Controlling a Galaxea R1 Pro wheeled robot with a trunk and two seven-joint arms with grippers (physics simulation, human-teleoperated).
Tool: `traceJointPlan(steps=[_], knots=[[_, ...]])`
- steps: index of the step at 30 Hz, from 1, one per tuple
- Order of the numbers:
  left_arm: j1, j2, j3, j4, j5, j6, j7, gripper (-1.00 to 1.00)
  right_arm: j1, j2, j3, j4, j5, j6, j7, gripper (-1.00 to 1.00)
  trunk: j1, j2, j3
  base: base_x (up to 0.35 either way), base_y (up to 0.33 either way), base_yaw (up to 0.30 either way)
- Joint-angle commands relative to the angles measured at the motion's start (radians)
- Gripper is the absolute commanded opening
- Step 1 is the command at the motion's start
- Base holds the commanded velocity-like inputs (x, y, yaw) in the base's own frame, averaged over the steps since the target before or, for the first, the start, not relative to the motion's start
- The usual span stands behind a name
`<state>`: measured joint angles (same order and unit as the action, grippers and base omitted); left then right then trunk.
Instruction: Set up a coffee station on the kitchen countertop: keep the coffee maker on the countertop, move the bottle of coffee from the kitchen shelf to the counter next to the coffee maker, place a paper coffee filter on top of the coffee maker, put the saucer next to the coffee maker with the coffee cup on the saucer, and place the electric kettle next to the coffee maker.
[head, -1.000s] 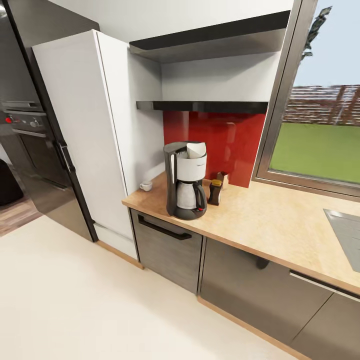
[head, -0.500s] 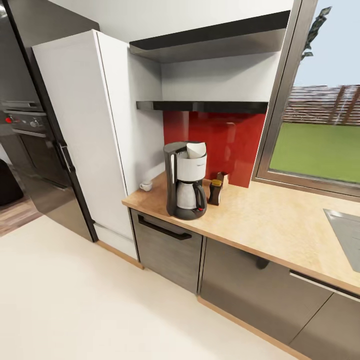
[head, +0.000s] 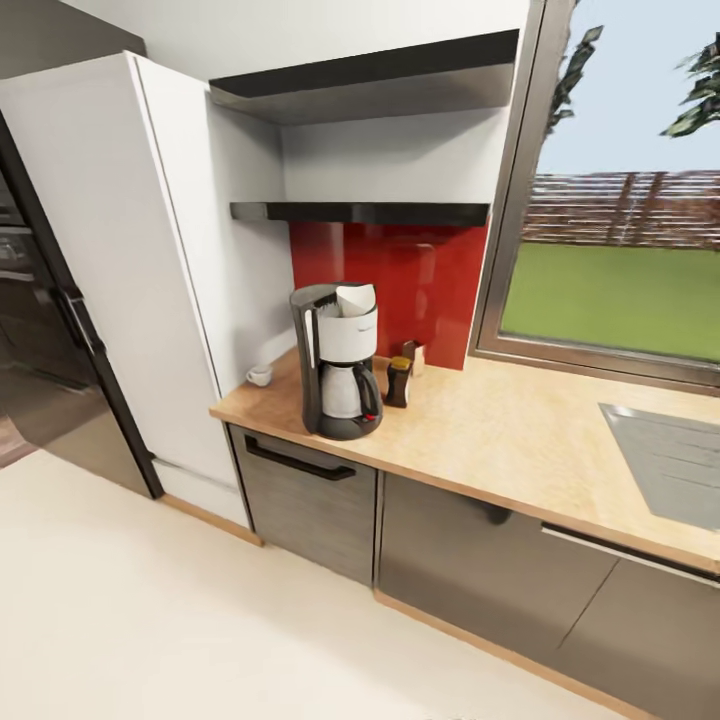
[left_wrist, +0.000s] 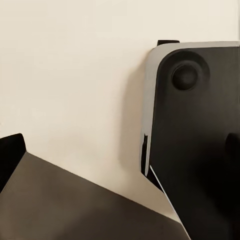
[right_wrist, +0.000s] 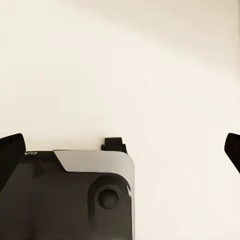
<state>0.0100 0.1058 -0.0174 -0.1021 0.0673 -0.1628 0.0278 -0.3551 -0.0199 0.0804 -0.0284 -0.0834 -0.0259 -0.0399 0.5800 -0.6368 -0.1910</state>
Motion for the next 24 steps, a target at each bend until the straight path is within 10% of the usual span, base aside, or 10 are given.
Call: traceJointPlan(steps=[1, 24], knots=[[0.001, 0.0, -0.003, -0.003, 0.007, -0.001, 0.001, 1.0, -0.001, 0.002, 0.008, 0.001, -0.009, -0.002, -0.002, 1.0, 0.0, -0.001, -0.001, 0.0, 0.0, -0.265], [-0.007, 0.003, -0.012, -0.015, 0.002, 0.006, -0.002, 1.0, 0.001, 0.011, 0.008, -0.001, -0.012, -0.004, 0.002, 1.0, 0.0, -0.001, -0.001, 0.0, 0.0, -0.291]])
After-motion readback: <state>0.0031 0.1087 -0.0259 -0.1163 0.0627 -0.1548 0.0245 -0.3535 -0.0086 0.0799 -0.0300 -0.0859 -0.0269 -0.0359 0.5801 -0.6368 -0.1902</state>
